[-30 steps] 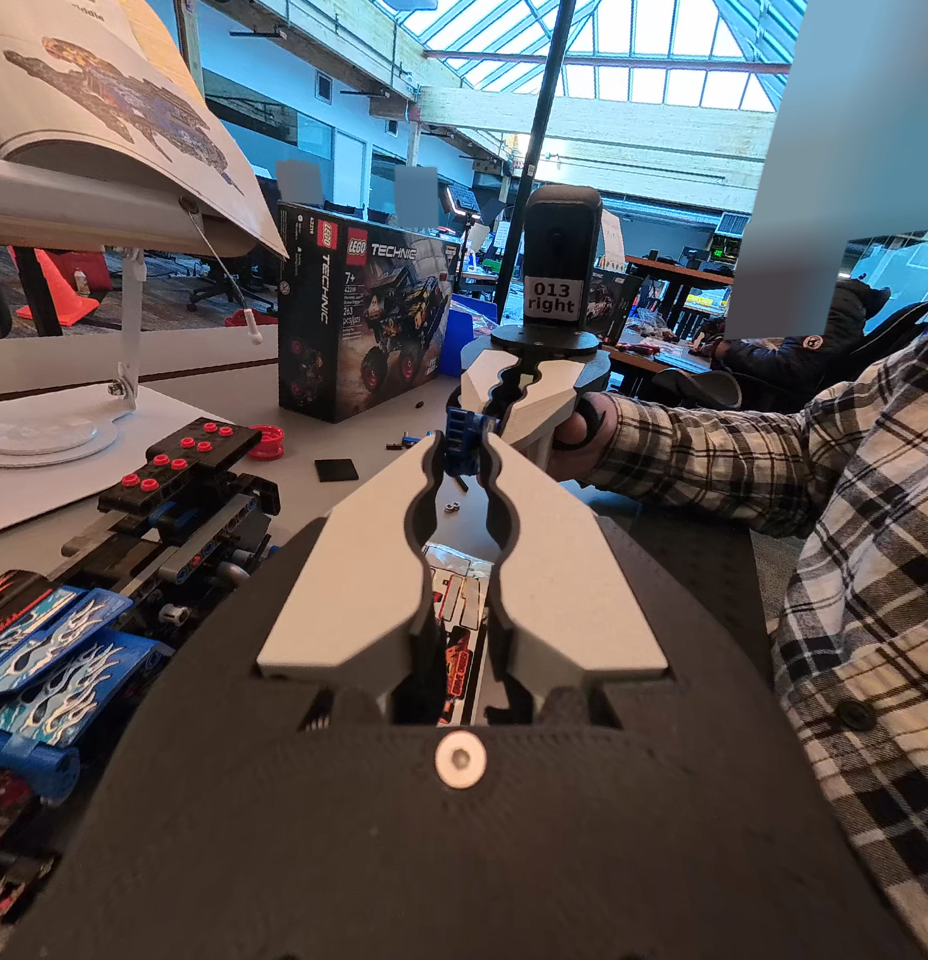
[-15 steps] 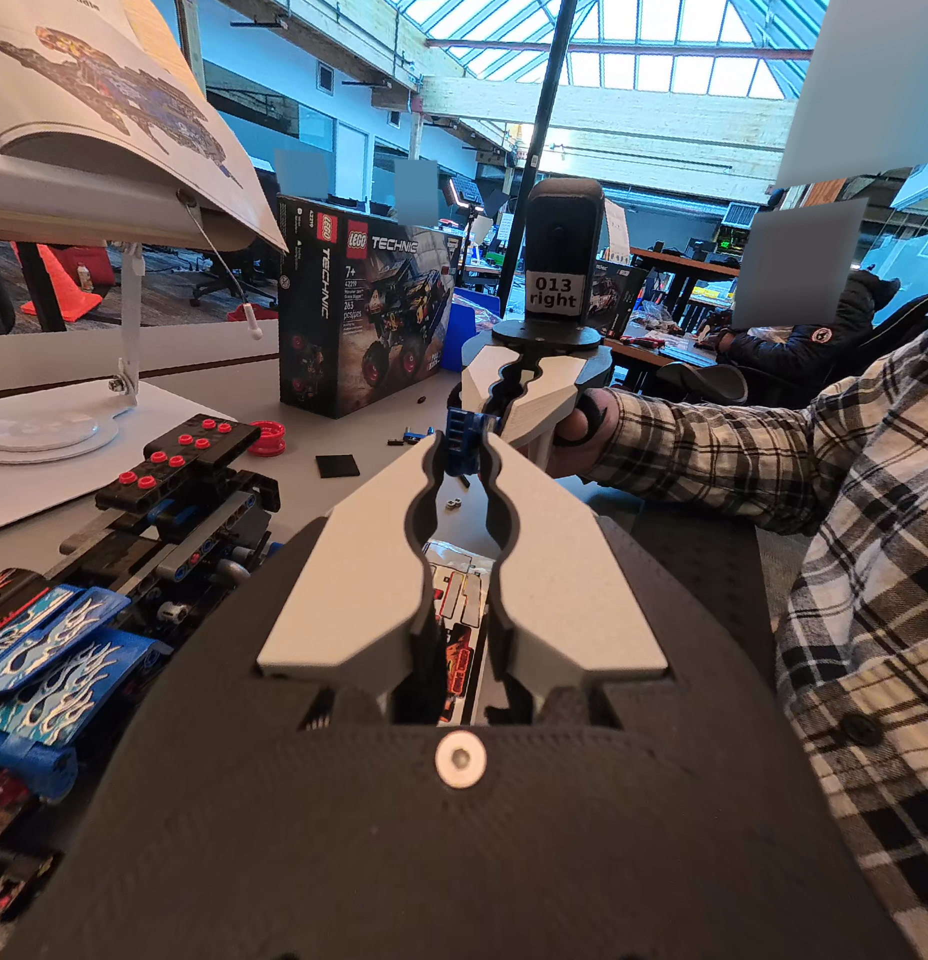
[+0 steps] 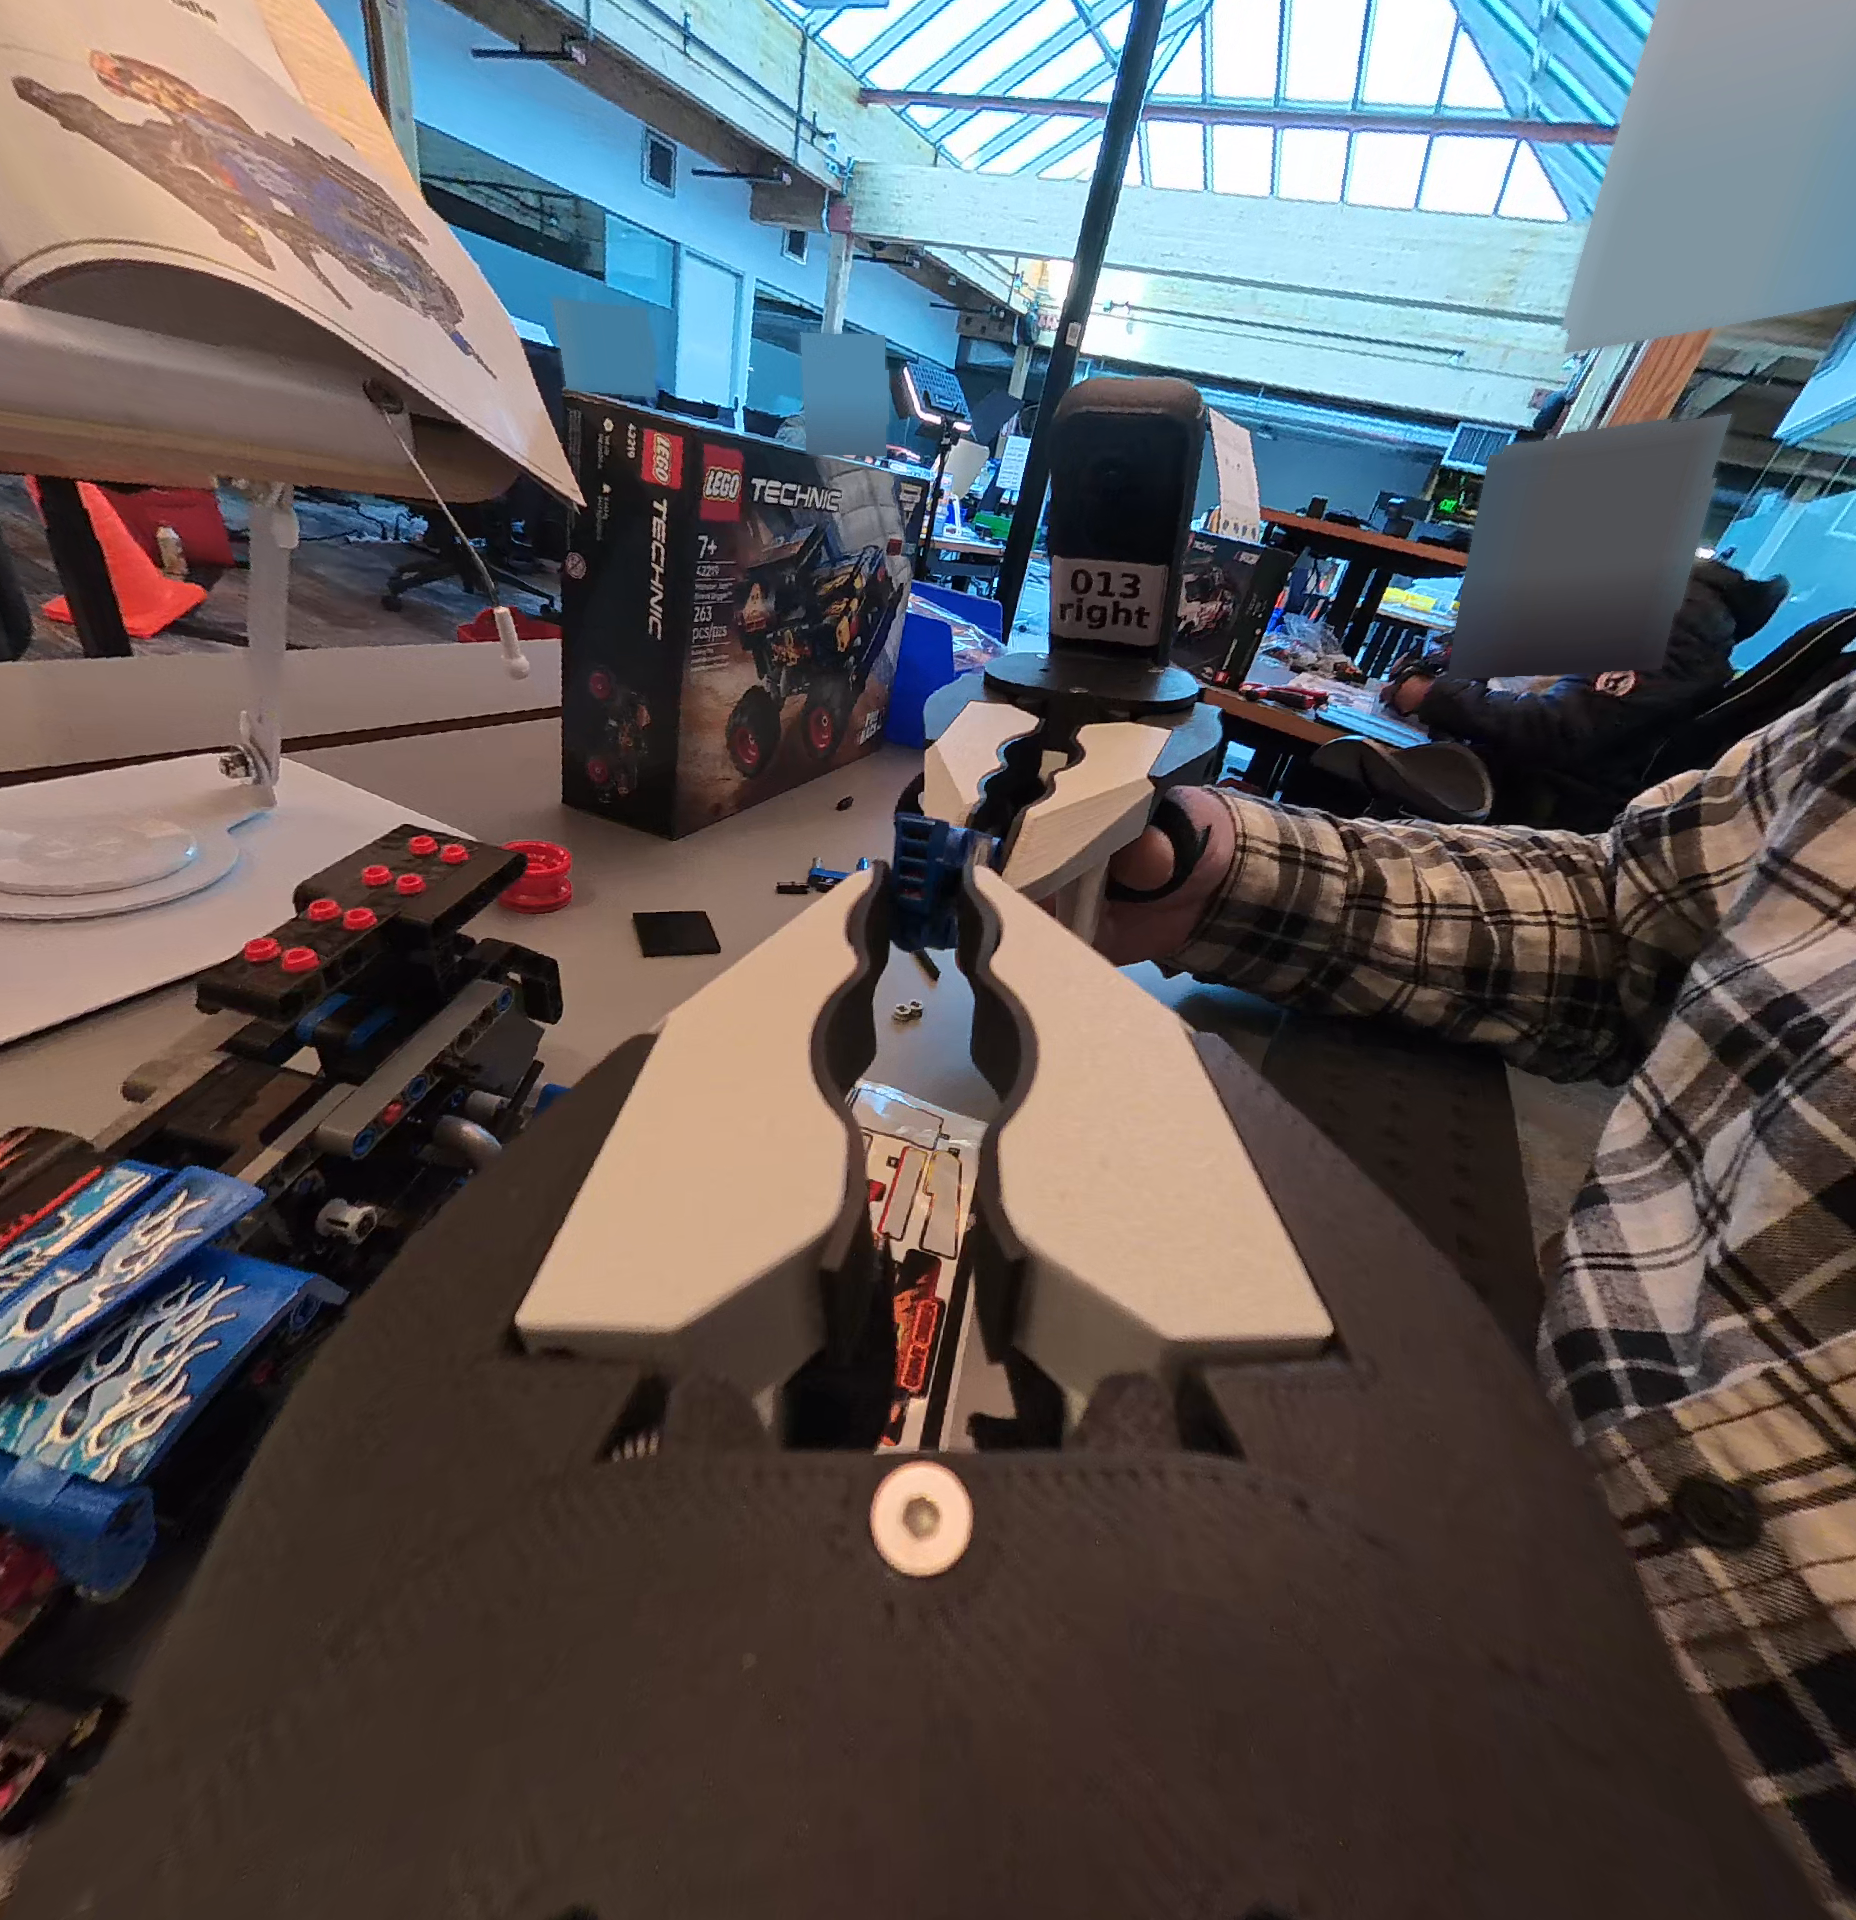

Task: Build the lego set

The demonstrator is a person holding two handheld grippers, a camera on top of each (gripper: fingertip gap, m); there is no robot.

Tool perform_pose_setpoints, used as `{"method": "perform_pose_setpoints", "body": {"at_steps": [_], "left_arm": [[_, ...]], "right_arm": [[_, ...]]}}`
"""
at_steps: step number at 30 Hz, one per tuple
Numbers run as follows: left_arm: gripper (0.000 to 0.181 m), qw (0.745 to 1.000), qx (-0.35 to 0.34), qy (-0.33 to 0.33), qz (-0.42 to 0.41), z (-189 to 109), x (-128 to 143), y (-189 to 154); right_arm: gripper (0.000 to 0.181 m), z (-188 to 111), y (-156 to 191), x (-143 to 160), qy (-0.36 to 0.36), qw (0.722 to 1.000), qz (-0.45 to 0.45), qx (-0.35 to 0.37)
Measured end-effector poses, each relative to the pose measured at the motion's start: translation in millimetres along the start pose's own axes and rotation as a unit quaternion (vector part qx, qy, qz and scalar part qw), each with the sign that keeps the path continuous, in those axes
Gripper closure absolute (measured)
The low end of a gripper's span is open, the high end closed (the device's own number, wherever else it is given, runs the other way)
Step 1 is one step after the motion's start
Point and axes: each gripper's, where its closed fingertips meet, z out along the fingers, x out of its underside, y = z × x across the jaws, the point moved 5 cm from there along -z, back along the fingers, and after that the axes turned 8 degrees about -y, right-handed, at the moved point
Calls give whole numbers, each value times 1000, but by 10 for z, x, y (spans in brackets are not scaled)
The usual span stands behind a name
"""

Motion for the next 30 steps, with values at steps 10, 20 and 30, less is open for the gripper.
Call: {"method": "perform_pose_setpoints", "body": {"at_steps": [10,20,30], "left_arm": [[174,999,1,-17,-32,-10,-36,48],[175,991,5,-51,-120,-57,-99,126],[175,975,10,-44,-215,-23,-27,223]], "right_arm": [[167,-9,-45,-47,-9,999,-9,31],[158,-51,-86,-112,-13,996,-48,71],[146,-15,-82,-99,45,966,-206,148]]}}
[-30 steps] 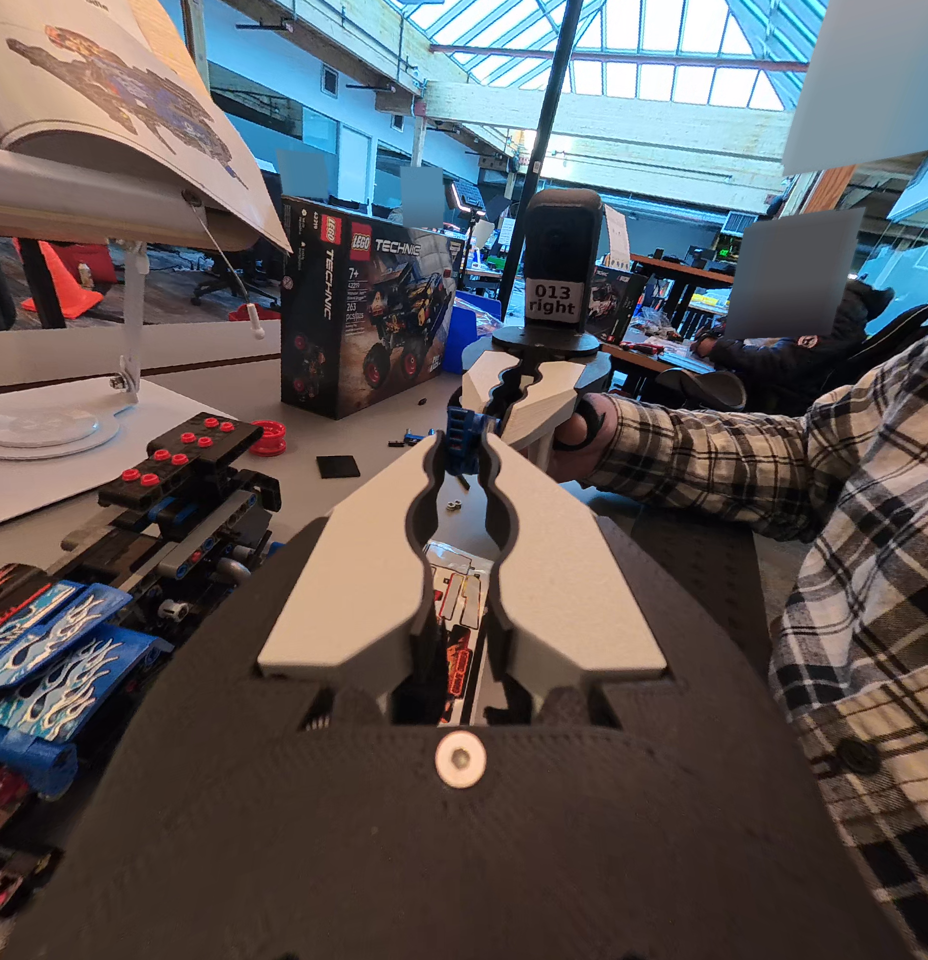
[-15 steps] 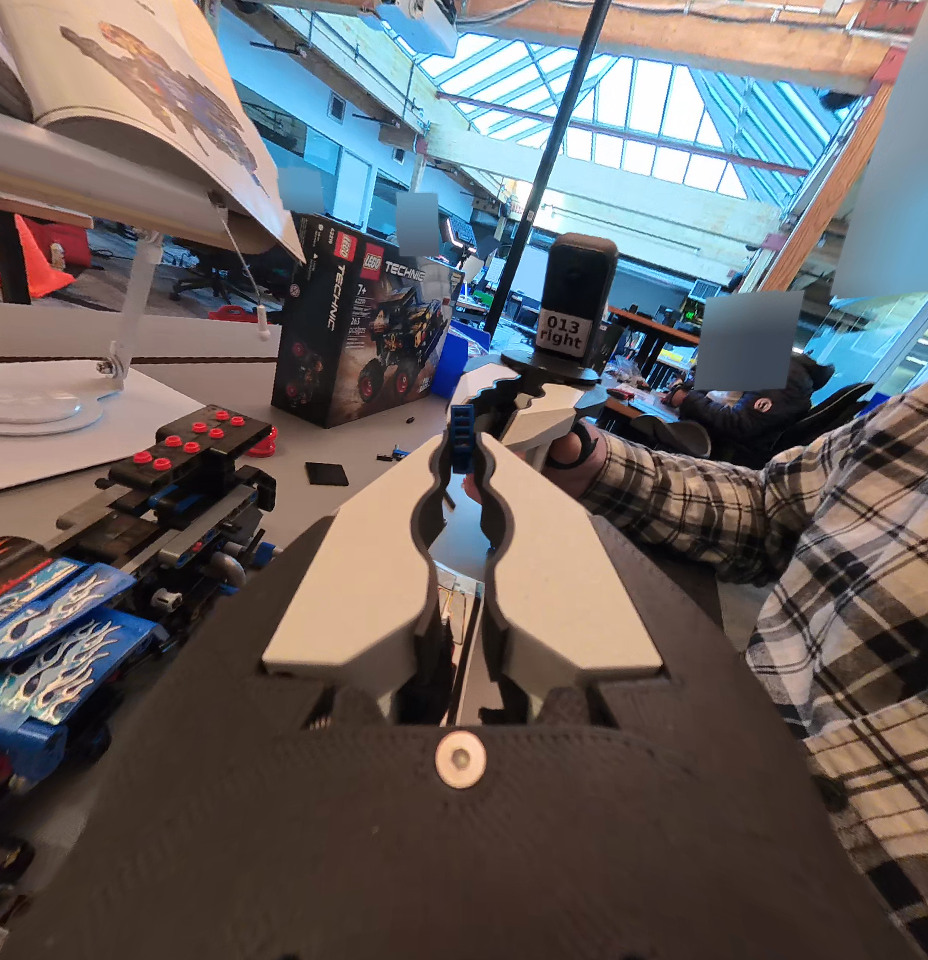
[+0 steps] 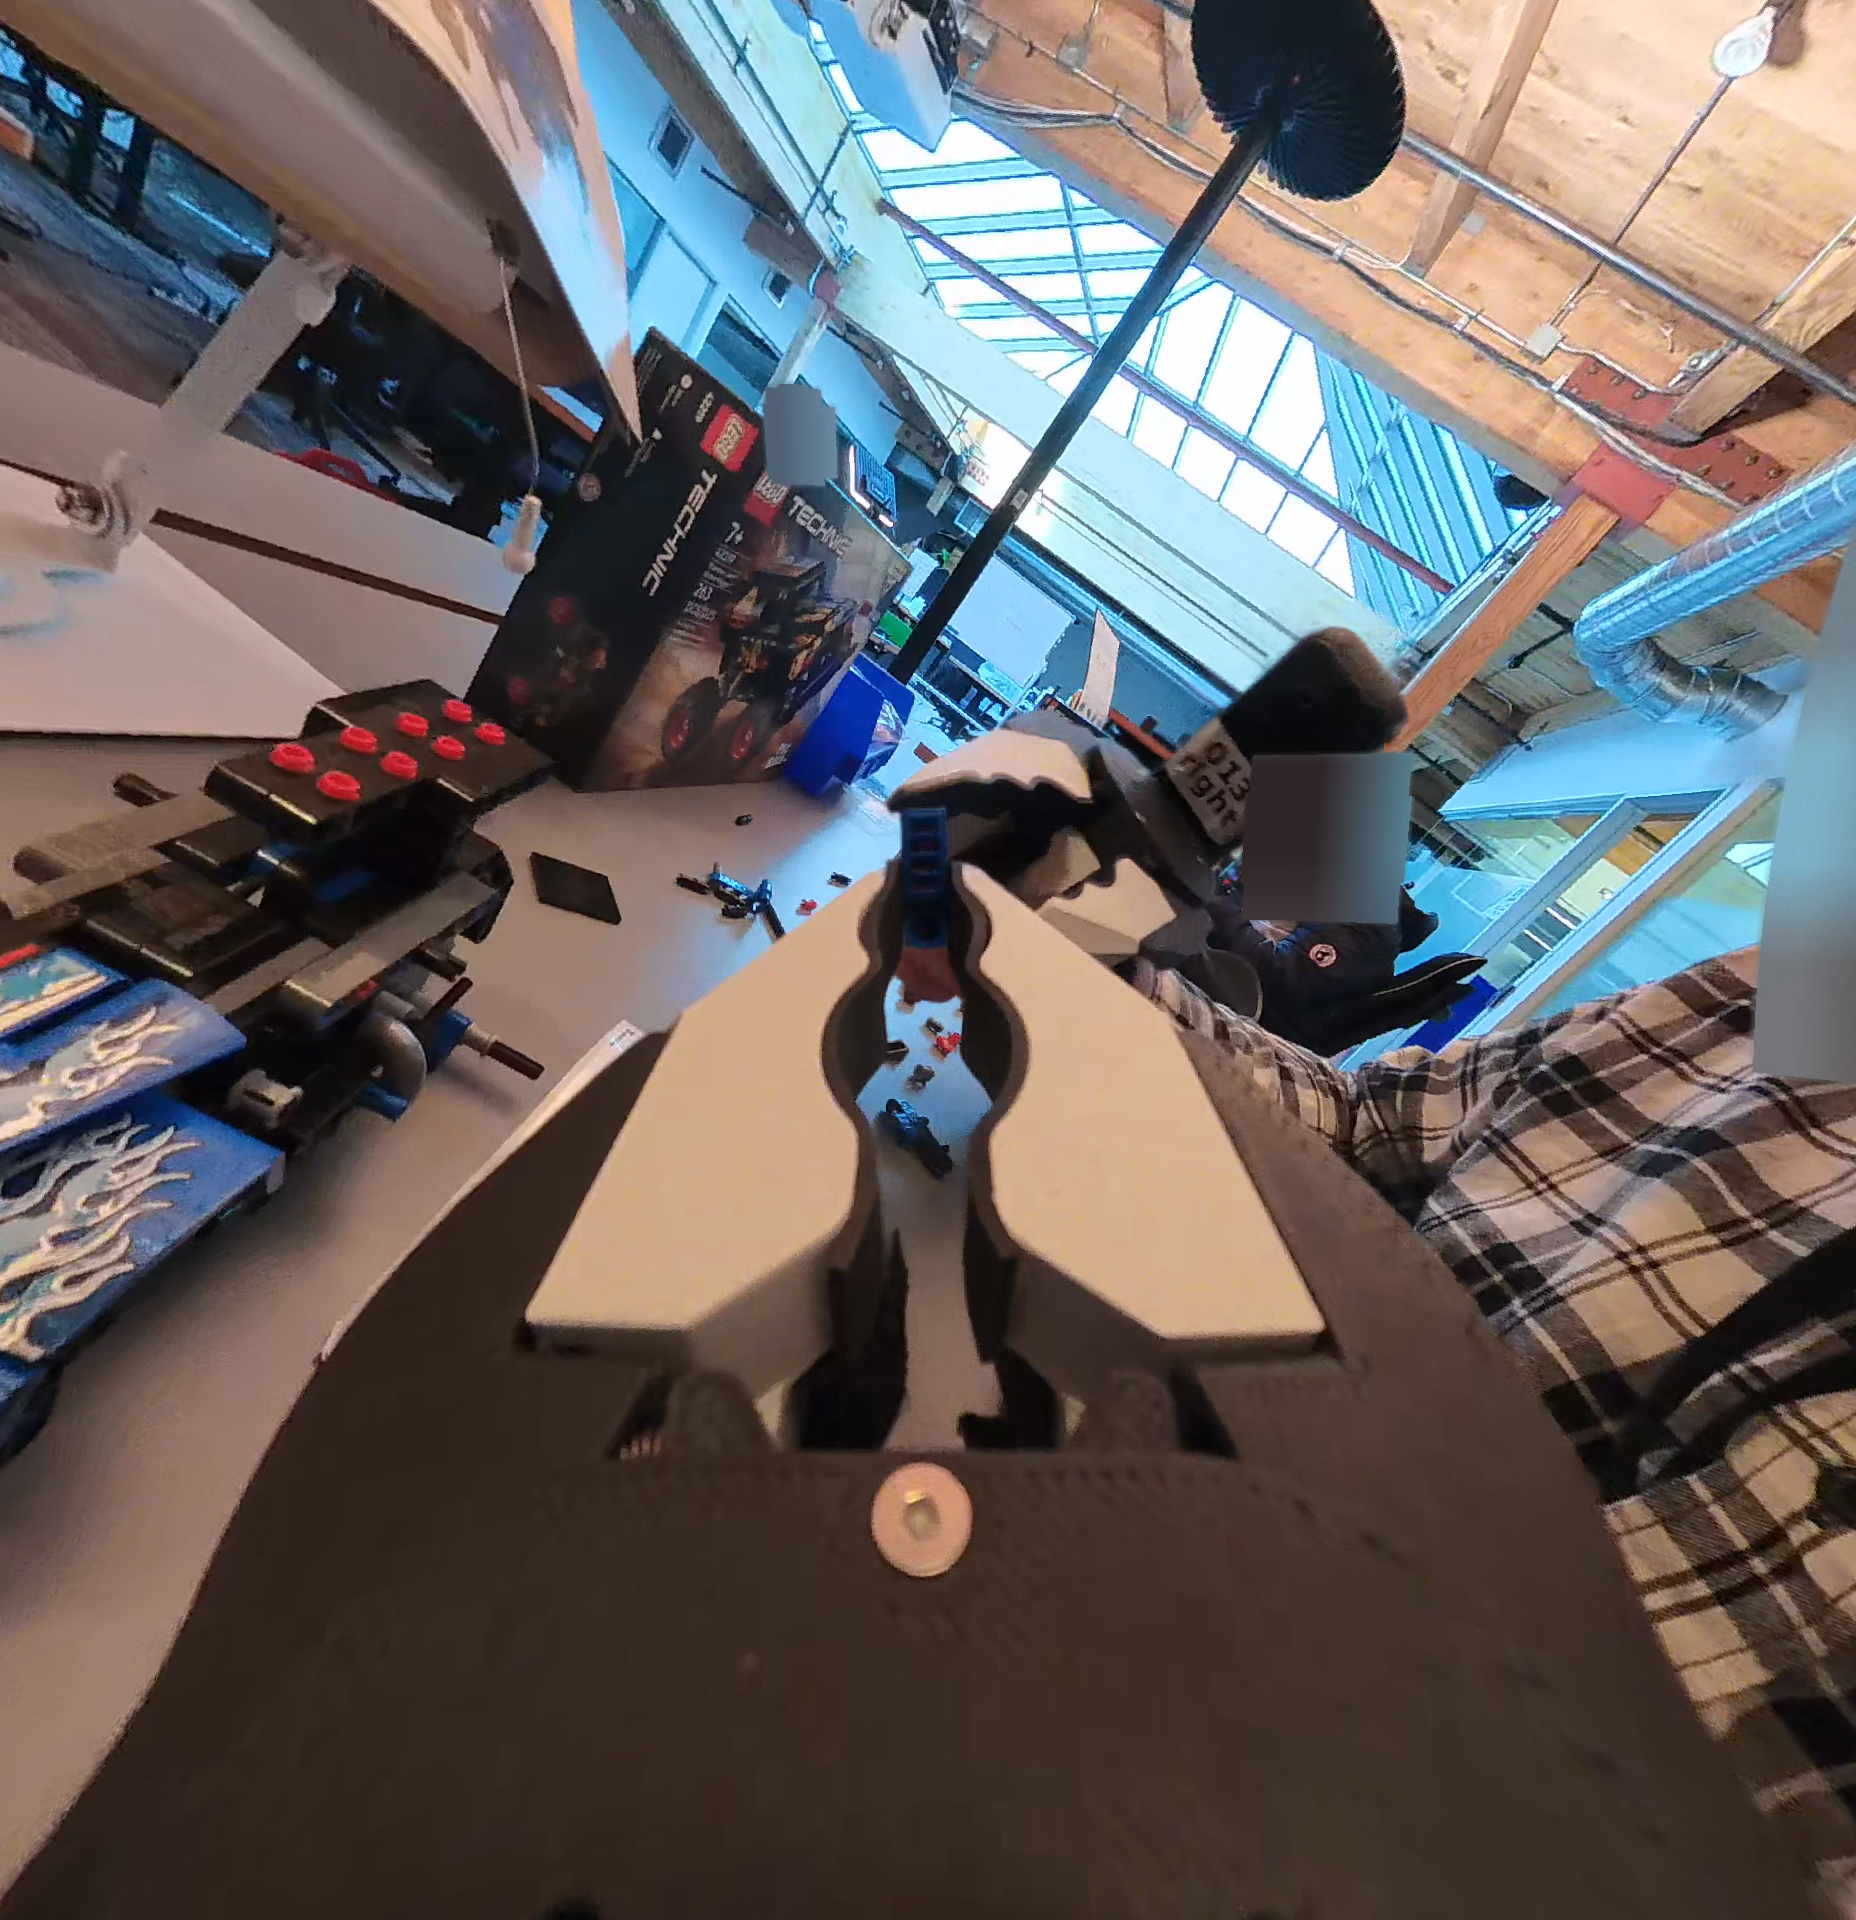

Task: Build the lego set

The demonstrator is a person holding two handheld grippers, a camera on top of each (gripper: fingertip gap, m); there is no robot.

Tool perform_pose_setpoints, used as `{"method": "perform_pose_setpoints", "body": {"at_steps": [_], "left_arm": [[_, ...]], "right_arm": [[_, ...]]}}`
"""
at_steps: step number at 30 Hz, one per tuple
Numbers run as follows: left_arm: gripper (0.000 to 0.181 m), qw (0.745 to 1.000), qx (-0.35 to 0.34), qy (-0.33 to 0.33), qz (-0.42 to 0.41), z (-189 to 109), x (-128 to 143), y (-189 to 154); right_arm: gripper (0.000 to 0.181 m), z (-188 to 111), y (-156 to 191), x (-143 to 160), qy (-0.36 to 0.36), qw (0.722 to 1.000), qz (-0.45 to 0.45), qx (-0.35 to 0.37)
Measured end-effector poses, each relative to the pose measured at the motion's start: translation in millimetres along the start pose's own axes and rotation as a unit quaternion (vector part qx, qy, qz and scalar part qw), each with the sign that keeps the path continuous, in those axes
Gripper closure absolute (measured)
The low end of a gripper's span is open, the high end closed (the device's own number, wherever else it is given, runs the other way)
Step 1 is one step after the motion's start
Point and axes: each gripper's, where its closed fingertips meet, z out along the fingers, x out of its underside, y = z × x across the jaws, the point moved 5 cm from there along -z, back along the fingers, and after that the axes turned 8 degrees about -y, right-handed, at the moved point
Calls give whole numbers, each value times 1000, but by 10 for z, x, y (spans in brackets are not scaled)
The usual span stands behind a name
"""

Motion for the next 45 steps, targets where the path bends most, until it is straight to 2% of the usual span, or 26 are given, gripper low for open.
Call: {"method": "perform_pose_setpoints", "body": {"at_steps": [6,9,14,18,24,37,45], "left_arm": [[175,1000,4,5,-17,38,43,-7],[175,1000,11,4,-23,54,62,-5],[175,1000,11,-1,-24,42,67,7],[165,999,5,-24,-35,-7,16,57],[163,999,5,-24,-28,-28,24,67],[162,1000,1,-21,-19,-45,37,87],[161,1000,-1,-14,-9,-32,52,82]], "right_arm": [[143,124,114,34,68,989,-125,42],[154,182,153,85,92,982,-155,51],[157,184,135,81,86,986,-134,52],[157,156,83,80,80,989,-112,56],[157,101,-16,67,70,992,-86,67],[157,90,-33,94,72,991,-90,64],[157,117,56,92,73,991,-109,39]]}}
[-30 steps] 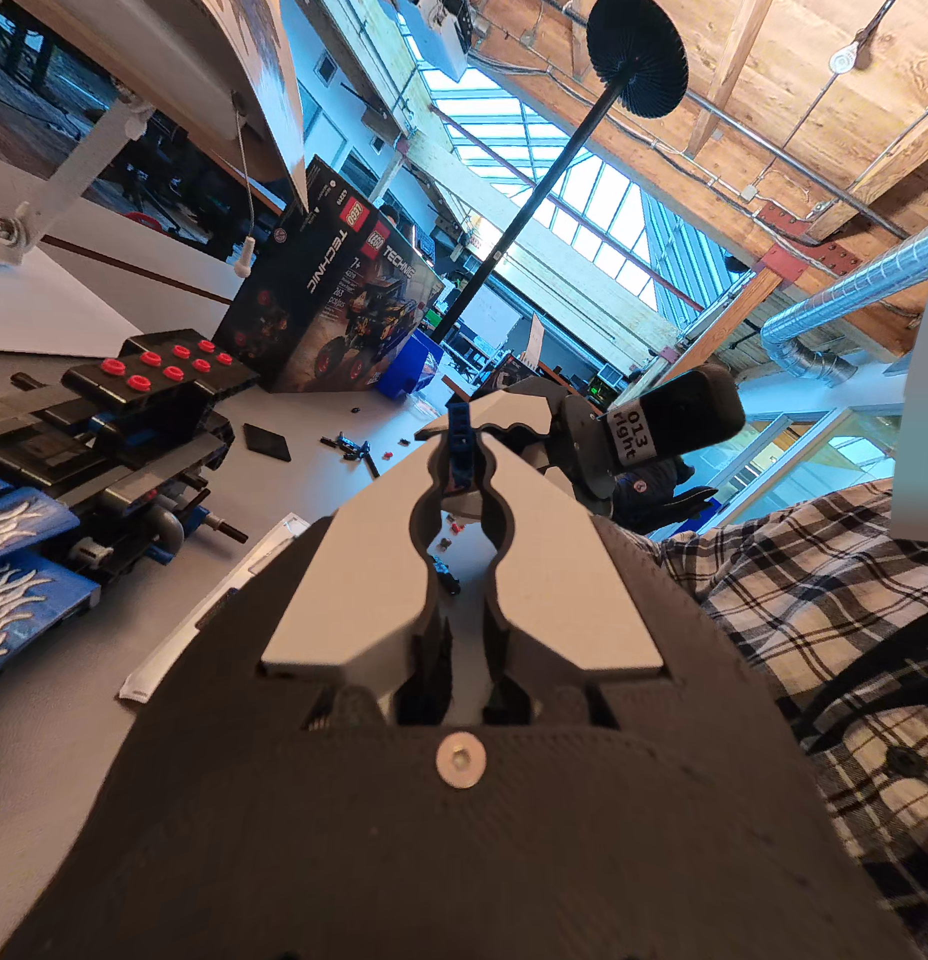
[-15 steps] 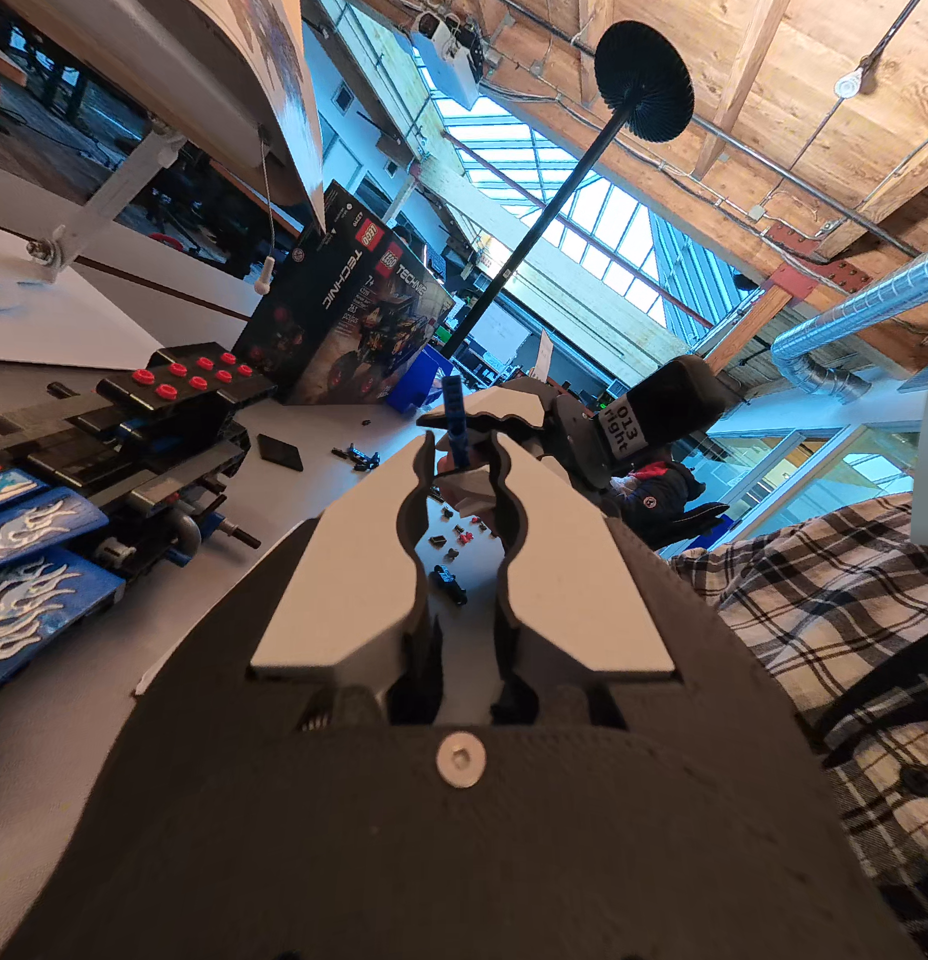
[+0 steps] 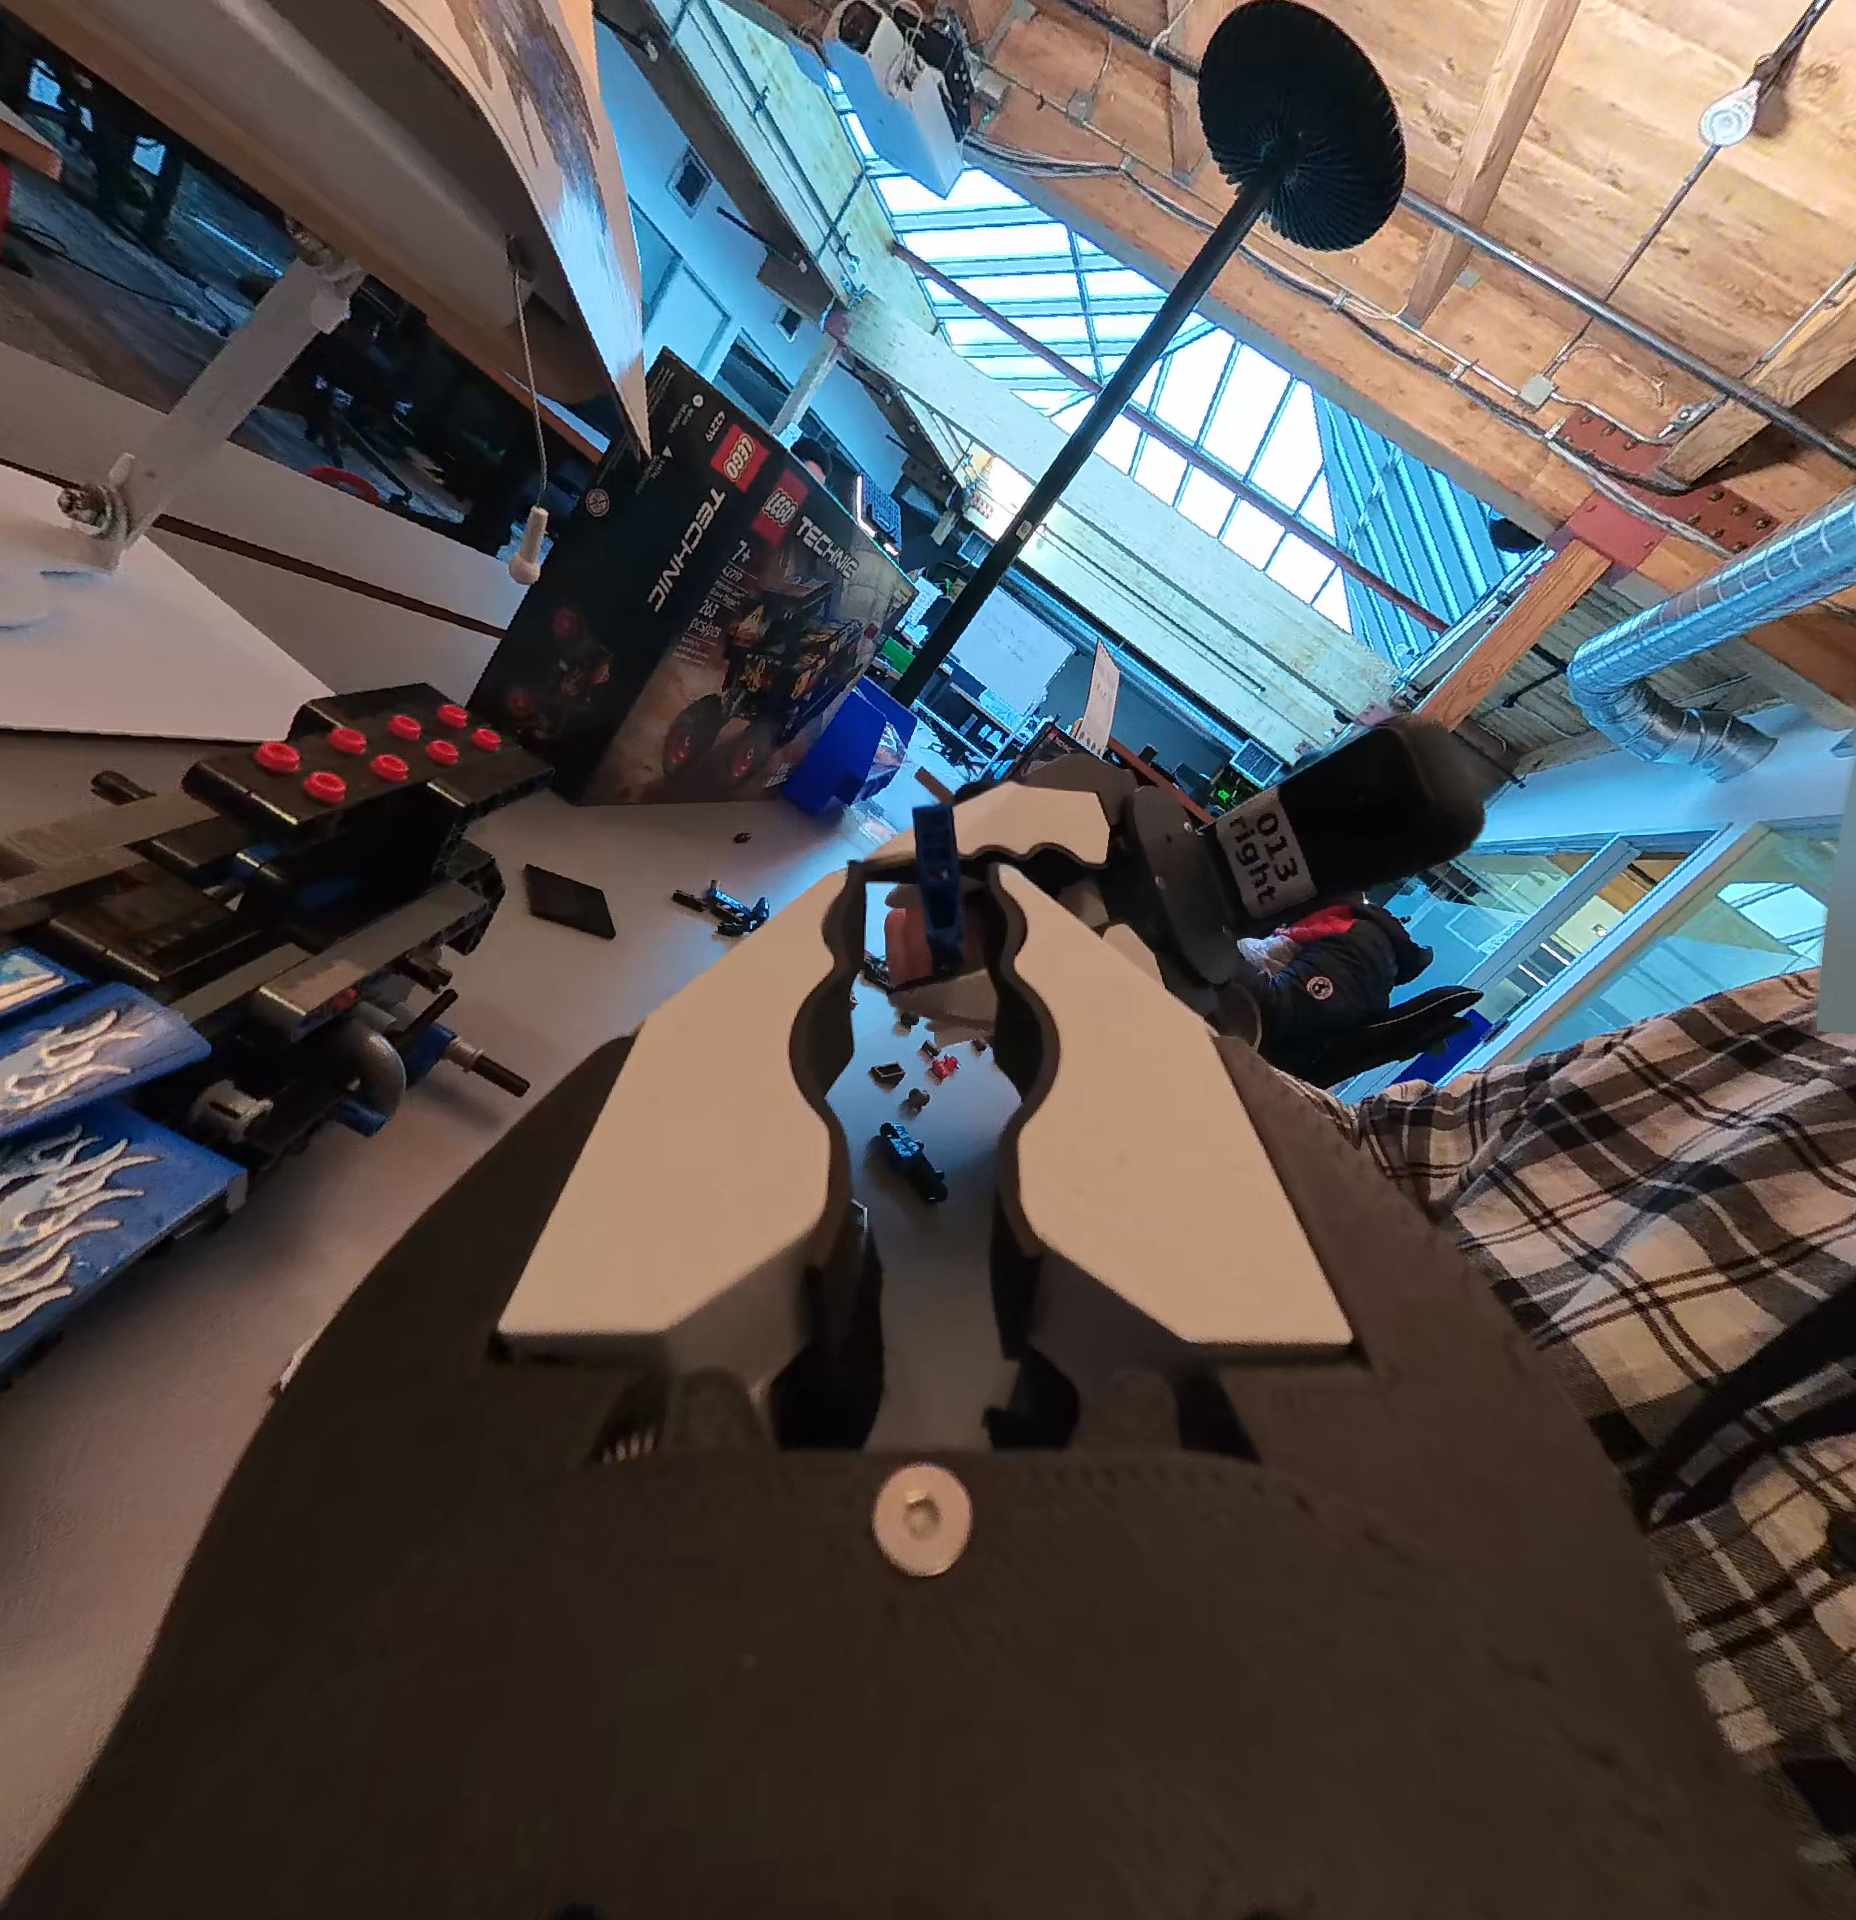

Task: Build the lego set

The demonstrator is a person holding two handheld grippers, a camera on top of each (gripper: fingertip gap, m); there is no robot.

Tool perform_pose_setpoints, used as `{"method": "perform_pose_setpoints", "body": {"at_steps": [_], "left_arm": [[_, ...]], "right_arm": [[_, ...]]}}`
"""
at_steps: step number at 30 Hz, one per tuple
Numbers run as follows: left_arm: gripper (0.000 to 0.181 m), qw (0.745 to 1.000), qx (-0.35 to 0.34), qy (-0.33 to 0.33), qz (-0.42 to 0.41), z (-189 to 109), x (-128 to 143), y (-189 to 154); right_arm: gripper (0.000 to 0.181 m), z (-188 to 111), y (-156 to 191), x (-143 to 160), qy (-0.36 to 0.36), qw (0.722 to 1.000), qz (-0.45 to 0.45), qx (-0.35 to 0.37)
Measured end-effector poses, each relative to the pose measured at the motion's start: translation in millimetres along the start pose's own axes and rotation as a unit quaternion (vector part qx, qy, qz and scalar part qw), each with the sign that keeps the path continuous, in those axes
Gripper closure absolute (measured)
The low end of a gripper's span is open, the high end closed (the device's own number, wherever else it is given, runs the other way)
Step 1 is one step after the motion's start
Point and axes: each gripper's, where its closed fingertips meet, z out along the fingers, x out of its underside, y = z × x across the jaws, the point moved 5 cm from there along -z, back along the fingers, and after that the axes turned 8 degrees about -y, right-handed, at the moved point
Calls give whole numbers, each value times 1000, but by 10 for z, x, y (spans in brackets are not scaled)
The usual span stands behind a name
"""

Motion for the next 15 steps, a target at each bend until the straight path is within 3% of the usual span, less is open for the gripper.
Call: {"method": "perform_pose_setpoints", "body": {"at_steps": [7,15], "left_arm": [[161,1000,-2,5,4,11,15,0],[161,1000,-7,2,4,5,6,16]], "right_arm": [[157,17,73,-4,1,1000,-9,-20],[157,-7,-2,25,-15,997,71,-31]]}}
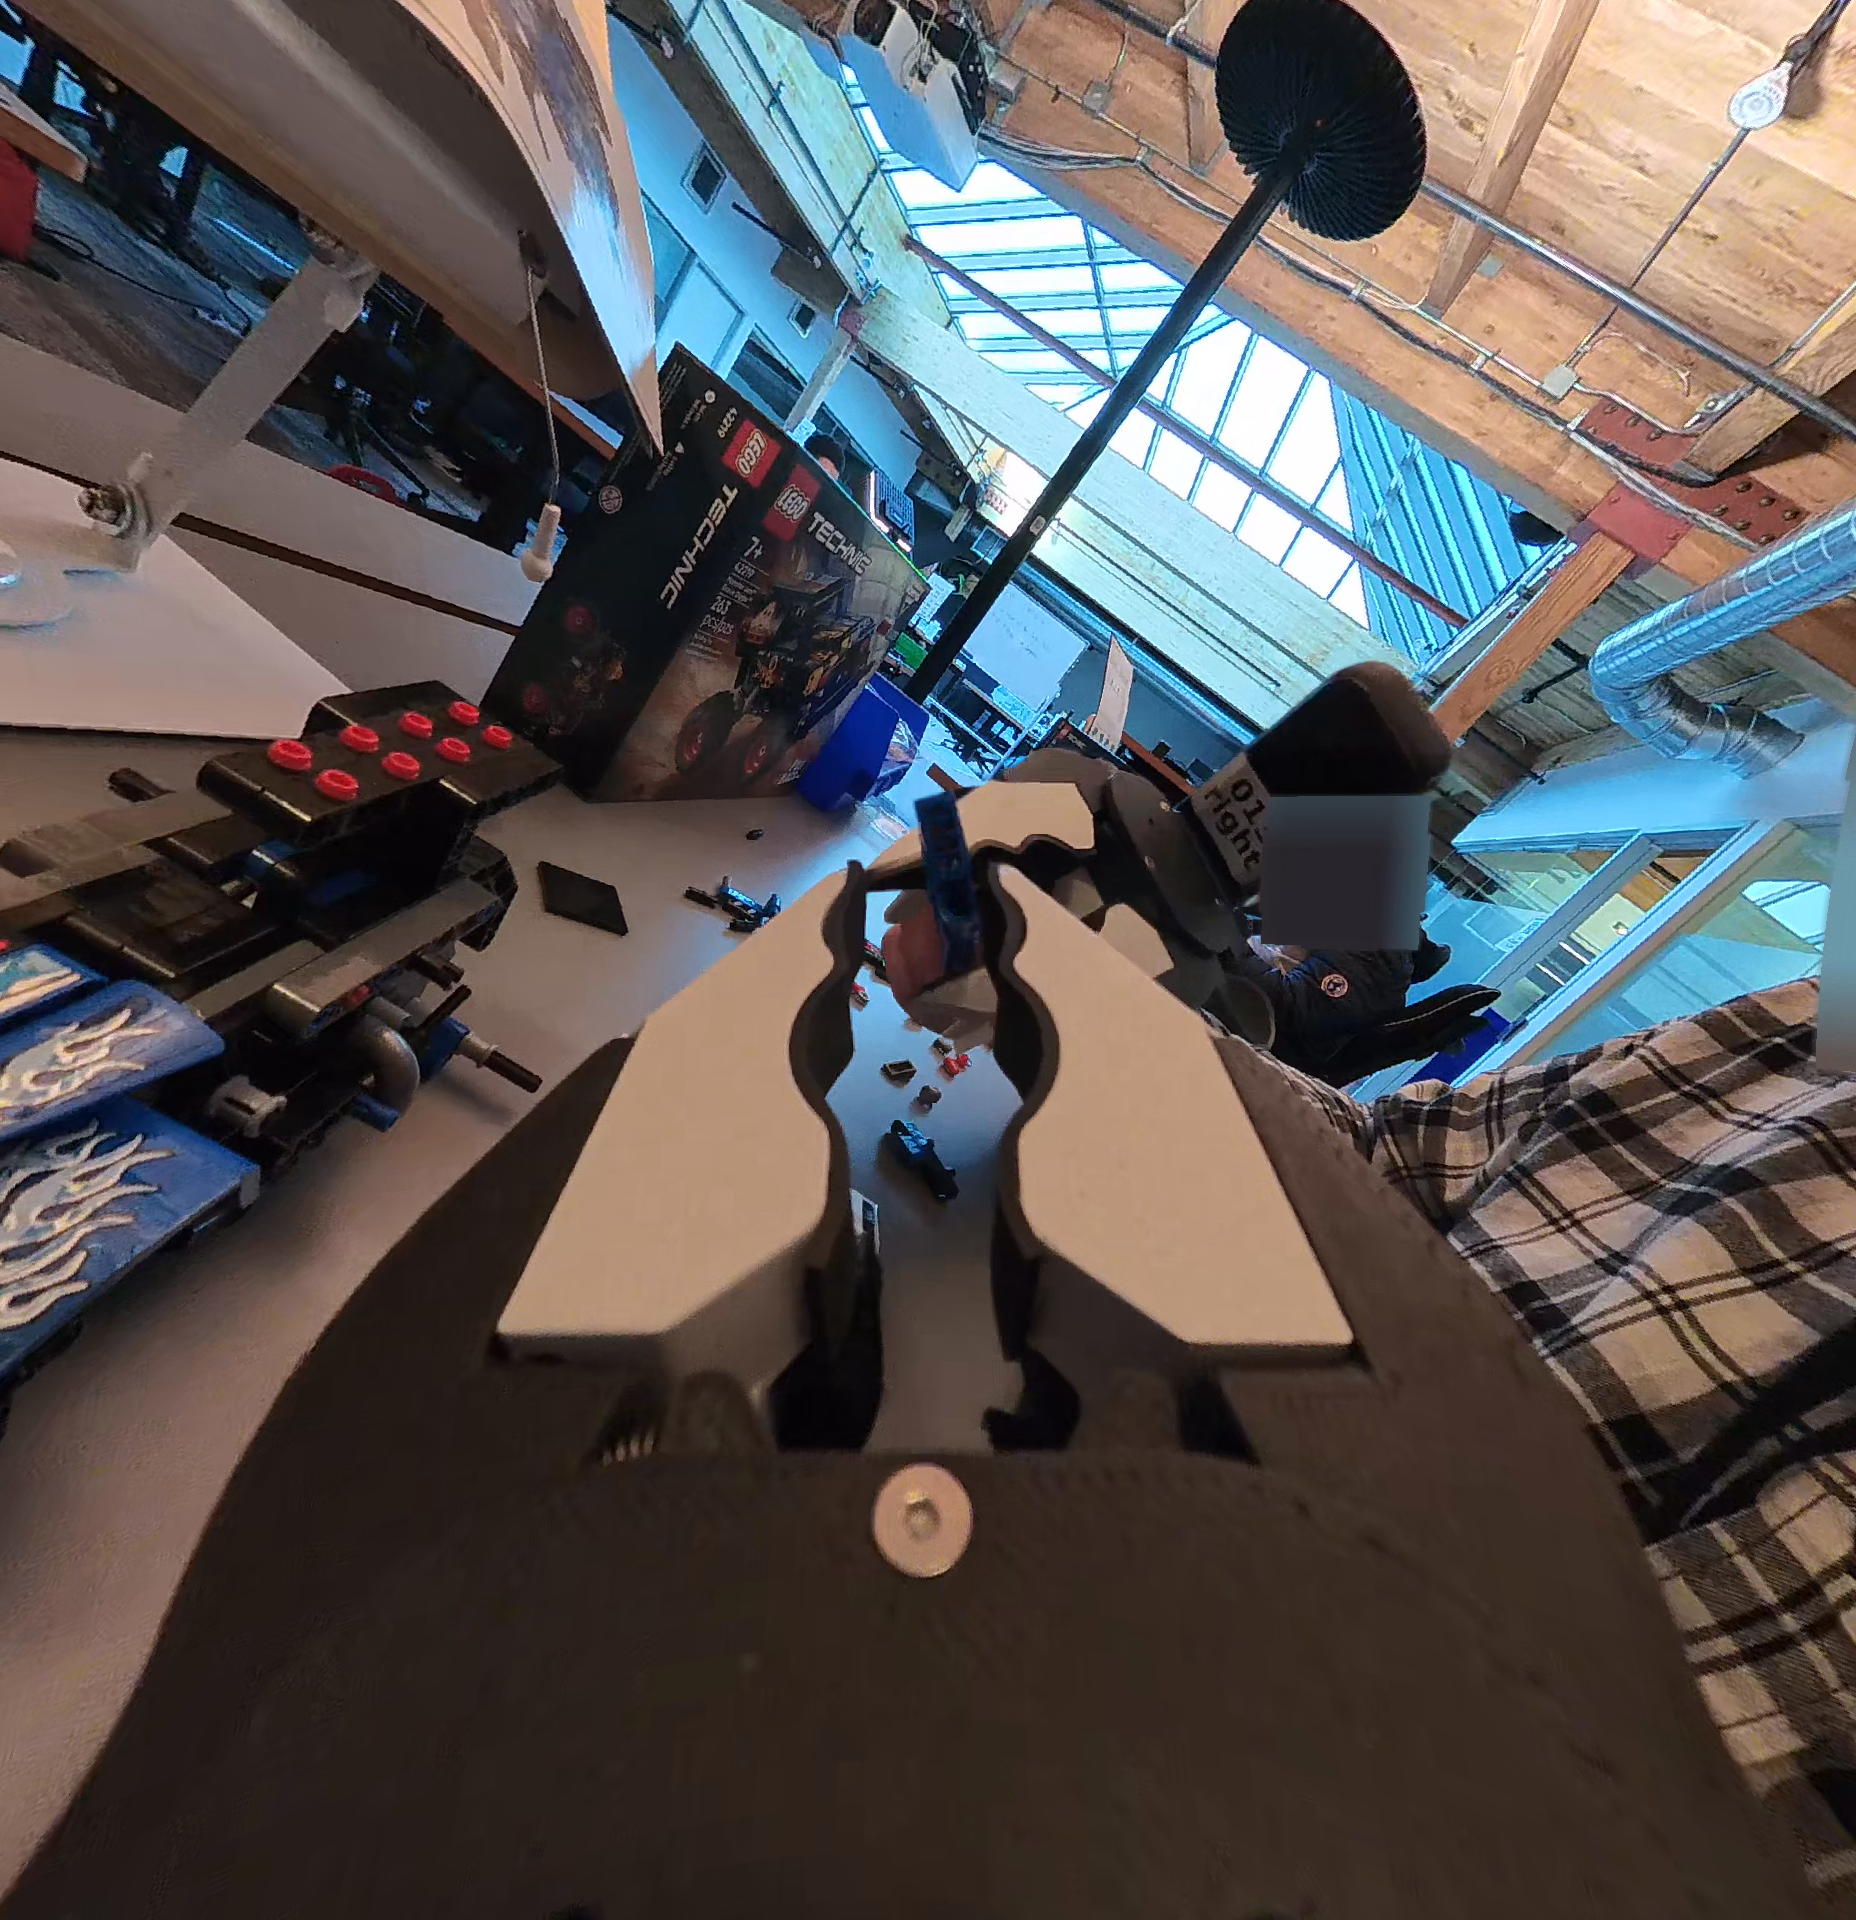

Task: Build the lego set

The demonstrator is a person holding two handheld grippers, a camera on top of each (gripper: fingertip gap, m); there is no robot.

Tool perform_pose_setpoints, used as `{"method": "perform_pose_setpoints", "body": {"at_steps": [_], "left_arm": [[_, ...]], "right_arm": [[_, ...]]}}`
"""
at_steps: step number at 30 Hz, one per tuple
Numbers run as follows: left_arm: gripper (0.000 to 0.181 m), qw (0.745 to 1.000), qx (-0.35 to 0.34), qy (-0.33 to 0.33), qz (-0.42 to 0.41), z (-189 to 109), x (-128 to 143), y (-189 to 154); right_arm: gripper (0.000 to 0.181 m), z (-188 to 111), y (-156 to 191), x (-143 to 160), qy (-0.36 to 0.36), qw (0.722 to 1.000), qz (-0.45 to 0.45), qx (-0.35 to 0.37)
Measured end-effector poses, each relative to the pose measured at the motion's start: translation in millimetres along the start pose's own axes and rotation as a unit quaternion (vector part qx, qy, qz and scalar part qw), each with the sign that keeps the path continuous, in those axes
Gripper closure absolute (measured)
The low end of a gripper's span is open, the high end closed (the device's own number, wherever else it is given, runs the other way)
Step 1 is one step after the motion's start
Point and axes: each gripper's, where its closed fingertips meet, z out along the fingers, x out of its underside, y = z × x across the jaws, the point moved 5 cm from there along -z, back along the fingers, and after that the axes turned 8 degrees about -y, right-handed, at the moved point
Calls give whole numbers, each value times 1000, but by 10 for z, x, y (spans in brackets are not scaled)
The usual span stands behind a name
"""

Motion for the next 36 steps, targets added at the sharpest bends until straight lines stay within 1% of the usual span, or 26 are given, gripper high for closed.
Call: {"method": "perform_pose_setpoints", "body": {"at_steps": [4,18,36], "left_arm": [[161,1000,-1,0,1,1,0,1],[161,1000,-2,-1,1,1,2,-2],[161,1000,-2,-1,2,3,3,-5]], "right_arm": [[156,-10,-23,6,-3,1000,25,-4],[156,-18,-11,4,-5,999,40,-14],[156,-21,-3,12,0,1000,28,-13]]}}
